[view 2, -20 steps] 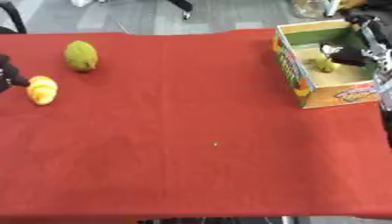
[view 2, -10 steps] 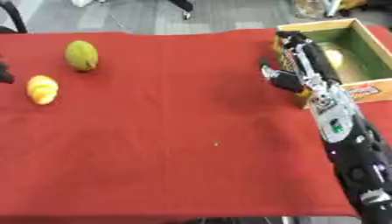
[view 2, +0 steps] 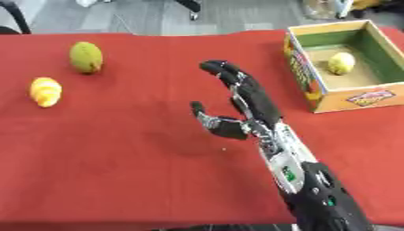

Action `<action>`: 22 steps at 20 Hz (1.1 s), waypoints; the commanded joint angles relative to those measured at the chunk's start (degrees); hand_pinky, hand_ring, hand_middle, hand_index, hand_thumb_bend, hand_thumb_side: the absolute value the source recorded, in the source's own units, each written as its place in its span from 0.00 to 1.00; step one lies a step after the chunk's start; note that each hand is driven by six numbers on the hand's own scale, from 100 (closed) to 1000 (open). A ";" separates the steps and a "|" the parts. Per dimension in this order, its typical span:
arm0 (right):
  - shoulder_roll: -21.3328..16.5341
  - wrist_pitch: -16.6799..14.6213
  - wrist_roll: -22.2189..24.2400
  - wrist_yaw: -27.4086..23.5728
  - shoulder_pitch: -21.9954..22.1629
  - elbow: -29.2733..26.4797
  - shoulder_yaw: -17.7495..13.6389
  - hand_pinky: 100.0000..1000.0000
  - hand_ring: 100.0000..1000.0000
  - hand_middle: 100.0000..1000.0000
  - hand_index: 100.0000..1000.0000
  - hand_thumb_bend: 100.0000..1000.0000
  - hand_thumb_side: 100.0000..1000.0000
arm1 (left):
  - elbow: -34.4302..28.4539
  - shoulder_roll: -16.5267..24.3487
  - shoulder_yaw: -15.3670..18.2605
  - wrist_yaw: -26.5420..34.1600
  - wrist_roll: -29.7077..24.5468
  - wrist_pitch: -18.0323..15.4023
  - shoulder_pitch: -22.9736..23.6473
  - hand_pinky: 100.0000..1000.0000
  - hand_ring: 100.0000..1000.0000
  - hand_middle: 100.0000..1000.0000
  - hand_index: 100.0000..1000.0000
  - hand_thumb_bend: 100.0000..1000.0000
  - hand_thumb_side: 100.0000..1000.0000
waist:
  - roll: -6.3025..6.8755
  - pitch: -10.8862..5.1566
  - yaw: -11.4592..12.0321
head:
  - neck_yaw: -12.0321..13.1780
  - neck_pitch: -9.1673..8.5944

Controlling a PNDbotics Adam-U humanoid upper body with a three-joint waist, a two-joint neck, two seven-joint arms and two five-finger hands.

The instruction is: Pick up the objects with one hand, pass them to the other hand, and then place them into the box on the other side of the table.

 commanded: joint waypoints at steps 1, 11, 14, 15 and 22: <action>-2.00 -2.95 2.37 -1.79 -1.01 -5.84 1.72 0.73 0.74 0.80 0.90 0.24 0.41 | 3.94 5.42 -3.35 -2.95 -1.93 0.13 -2.97 0.67 0.58 0.59 0.76 0.76 0.46 | 0.74 -0.70 -0.08 | 0.46 -0.12; -4.53 -6.20 11.73 -6.92 -0.11 -15.88 0.84 0.74 0.74 0.81 0.91 0.28 0.43 | 18.68 3.53 -12.61 -12.32 -4.17 -1.36 -13.92 0.66 0.55 0.57 0.72 0.77 0.37 | 0.79 -0.83 -0.49 | 0.77 -0.12; -4.49 -5.66 14.47 -8.83 -0.11 -17.11 0.29 0.74 0.74 0.80 0.91 0.28 0.43 | 21.72 1.80 -14.43 -15.06 -1.75 -1.25 -16.70 0.66 0.54 0.56 0.71 0.69 0.31 | 0.68 -0.79 -0.63 | 1.00 -0.12; -4.48 -5.46 15.44 -9.52 -0.11 -17.52 0.09 0.74 0.74 0.80 0.91 0.28 0.43 | 22.56 1.21 -14.98 -16.03 -0.98 -1.20 -17.50 0.66 0.54 0.56 0.71 0.67 0.28 | 0.64 -0.77 -0.66 | 1.09 -0.12; -4.40 -4.43 19.94 -13.05 -0.22 -19.66 -0.93 0.74 0.73 0.80 0.91 0.26 0.43 | 27.80 -3.22 -17.52 -22.36 4.81 0.81 -21.46 0.66 0.54 0.55 0.70 0.51 0.16 | 0.12 -0.57 -1.21 | 3.48 -0.12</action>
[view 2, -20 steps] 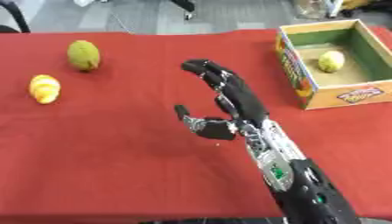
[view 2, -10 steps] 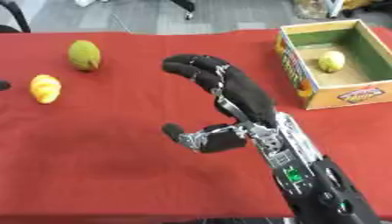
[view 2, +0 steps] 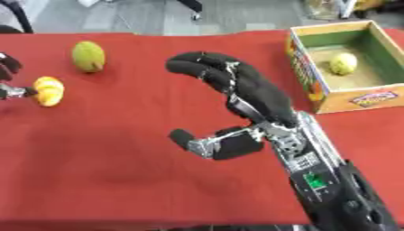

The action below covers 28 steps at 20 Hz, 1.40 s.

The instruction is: Pick up the objects with one hand, pass them to the other hand, and then place them into the box on the other side of the table.

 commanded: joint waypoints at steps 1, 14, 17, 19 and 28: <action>-0.56 0.32 1.35 -1.40 -0.74 -2.01 -0.84 0.74 0.73 0.80 0.91 0.26 0.43 | 1.63 -0.04 -0.76 -2.98 2.95 1.09 -1.95 0.66 0.53 0.55 0.69 0.50 0.15 | 0.08 -0.54 -0.08 | 1.34 -0.12; -0.73 0.80 2.41 -2.35 -0.85 -2.61 -1.33 0.74 0.73 0.79 0.91 0.24 0.43 | 5.82 -3.49 1.04 -17.08 5.72 2.75 -1.95 0.55 0.41 0.42 0.54 0.26 0.01 | -0.11 -0.40 -0.37 | 6.56 -0.12; -0.77 0.85 2.46 -2.28 -0.82 -2.55 -1.43 0.74 0.73 0.79 0.91 0.24 0.44 | 5.36 -3.83 2.56 -20.52 4.80 1.91 -1.78 0.52 0.34 0.33 0.44 0.23 0.00 | -0.10 -0.46 -0.35 | 7.58 -0.12; -0.79 0.88 2.47 -2.19 -0.80 -2.53 -1.48 0.74 0.73 0.79 0.91 0.24 0.44 | 4.52 -3.91 3.82 -22.75 4.58 1.32 -1.63 0.50 0.32 0.29 0.40 0.22 0.00 | -0.10 -0.51 -0.30 | 7.64 -0.12; -0.94 0.95 2.68 -1.94 -0.66 -2.38 -1.63 0.74 0.73 0.79 0.91 0.23 0.44 | -6.40 -2.10 10.09 -31.12 2.34 -4.54 -0.35 0.52 0.31 0.27 0.37 0.21 0.02 | 0.05 -0.82 0.05 | 7.05 -0.12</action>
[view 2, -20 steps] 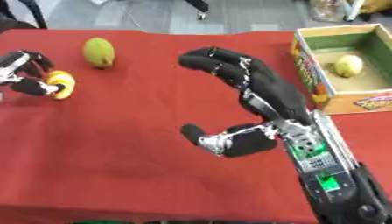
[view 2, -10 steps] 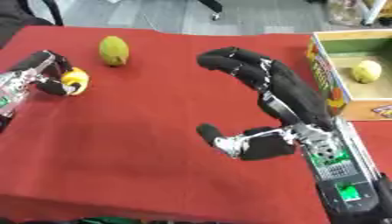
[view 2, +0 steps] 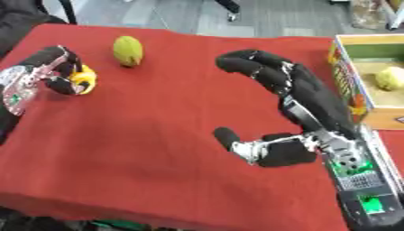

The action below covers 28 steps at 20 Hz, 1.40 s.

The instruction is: Pick up the objects with one hand, pass them to the other hand, and then place them into the box on the other side of the table.

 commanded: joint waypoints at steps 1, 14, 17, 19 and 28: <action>-0.89 -0.07 0.12 0.01 -0.63 -1.20 -0.55 0.74 0.73 0.79 0.91 0.23 0.44 | -5.45 3.35 2.19 -1.35 -0.72 -2.55 -0.38 0.52 0.31 0.27 0.36 0.20 0.02 | 0.09 -0.86 0.09 | -0.18 -0.12; -0.61 -0.51 0.82 -0.12 -0.99 -1.11 0.07 0.74 0.73 0.78 0.91 0.24 0.44 | -21.12 -4.08 -8.10 10.83 -9.64 -13.99 2.78 0.53 0.31 0.25 0.32 0.13 0.12 | -0.24 -0.86 -0.21 | 0.33 -0.12; -0.48 -0.67 1.27 -0.23 -1.12 -1.10 0.23 0.74 0.73 0.78 0.90 0.25 0.44 | -20.02 -7.89 -12.68 13.69 -11.62 -16.84 2.07 0.54 0.30 0.24 0.32 0.14 0.17 | -0.38 -0.86 -0.37 | 0.45 -0.12; -0.42 -0.74 1.78 -0.15 -1.17 -1.07 0.32 0.74 0.72 0.77 0.89 0.26 0.44 | -18.23 -10.68 -15.50 19.32 -13.13 -18.10 0.98 0.54 0.30 0.24 0.31 0.13 0.18 | -0.43 -0.89 -0.41 | 0.39 -0.12; -0.32 -0.80 4.47 0.36 -1.17 -1.08 0.62 0.74 0.73 0.78 0.90 0.27 0.44 | -33.57 -9.05 -20.93 72.20 -34.03 7.69 -3.99 0.55 0.30 0.23 0.31 0.12 0.19 | -0.78 -0.87 -0.35 | 0.24 -0.12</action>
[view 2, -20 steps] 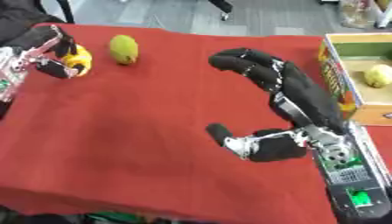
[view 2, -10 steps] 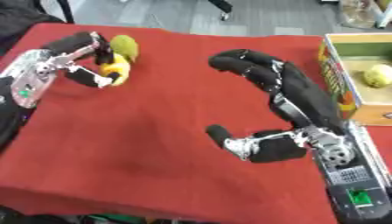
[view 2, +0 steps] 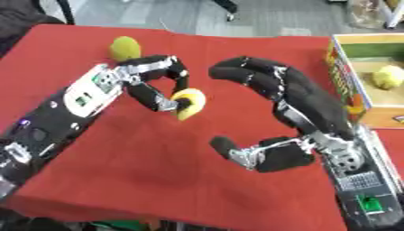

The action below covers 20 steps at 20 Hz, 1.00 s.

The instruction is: Pick up the objects with one hand, pass them to the other hand, and then place them into the box on the other side of the table.

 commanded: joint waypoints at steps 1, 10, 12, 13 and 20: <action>-0.32 -0.08 1.06 0.31 -0.84 -1.07 -0.10 0.74 0.73 0.78 0.90 0.27 0.44 | -5.34 1.69 -0.18 7.65 -2.24 5.34 -1.59 0.55 0.30 0.23 0.31 0.12 0.19 | -0.74 -0.87 0.21 | -0.06 -0.12; -0.51 -0.22 2.45 1.59 -0.65 -1.25 -0.32 0.74 0.73 0.78 0.90 0.27 0.44 | -10.38 2.29 -1.97 11.07 -5.02 9.04 -0.79 0.56 0.30 0.23 0.31 0.11 0.19 | -0.80 -0.82 0.50 | 0.08 -0.12; -0.56 -0.18 2.45 2.14 -0.66 -1.30 -0.39 0.74 0.73 0.78 0.90 0.28 0.43 | -10.60 2.43 -2.56 10.93 -5.87 9.47 -0.48 0.56 0.30 0.24 0.31 0.11 0.20 | -0.77 -0.79 0.49 | 0.11 -0.12; -0.59 -0.17 2.40 2.52 -0.66 -1.34 -0.43 0.74 0.73 0.78 0.91 0.28 0.43 | -10.72 2.53 -2.81 10.78 -6.41 9.58 -0.29 0.56 0.30 0.24 0.31 0.11 0.20 | -0.76 -0.79 0.48 | 0.11 -0.12; -0.77 0.02 1.00 6.33 -0.76 -1.44 -0.73 0.74 0.73 0.78 0.91 0.29 0.38 | -10.78 3.95 -3.09 9.86 -8.66 9.50 1.18 0.56 0.30 0.24 0.31 0.11 0.20 | -0.56 -0.80 0.35 | 0.04 -0.12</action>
